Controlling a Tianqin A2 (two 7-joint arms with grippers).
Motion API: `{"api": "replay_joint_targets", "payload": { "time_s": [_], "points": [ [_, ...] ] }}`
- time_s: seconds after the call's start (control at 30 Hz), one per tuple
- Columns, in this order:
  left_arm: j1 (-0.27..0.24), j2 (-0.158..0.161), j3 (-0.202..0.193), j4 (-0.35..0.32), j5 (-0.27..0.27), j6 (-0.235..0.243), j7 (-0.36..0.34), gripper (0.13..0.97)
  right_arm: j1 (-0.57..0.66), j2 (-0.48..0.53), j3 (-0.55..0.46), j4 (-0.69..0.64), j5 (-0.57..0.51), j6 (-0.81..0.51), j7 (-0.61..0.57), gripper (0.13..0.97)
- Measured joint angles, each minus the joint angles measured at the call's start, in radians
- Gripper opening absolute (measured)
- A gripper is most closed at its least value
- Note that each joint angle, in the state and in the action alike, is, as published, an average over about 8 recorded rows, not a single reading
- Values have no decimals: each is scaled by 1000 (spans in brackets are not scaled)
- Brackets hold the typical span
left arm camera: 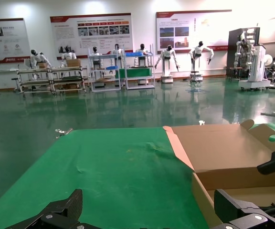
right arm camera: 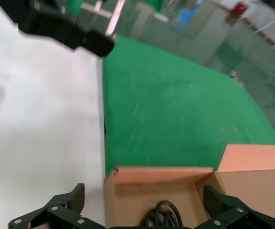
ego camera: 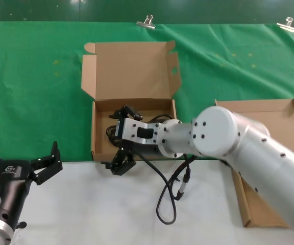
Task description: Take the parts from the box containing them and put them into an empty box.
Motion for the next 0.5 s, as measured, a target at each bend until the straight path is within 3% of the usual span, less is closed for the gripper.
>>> {"api": "replay_joint_targets", "payload": {
  "time_s": [0.5],
  "points": [
    [0, 0, 0, 0, 0, 0, 0, 966, -292, 60, 229, 234, 115, 143, -2, 939]
  ]
}}
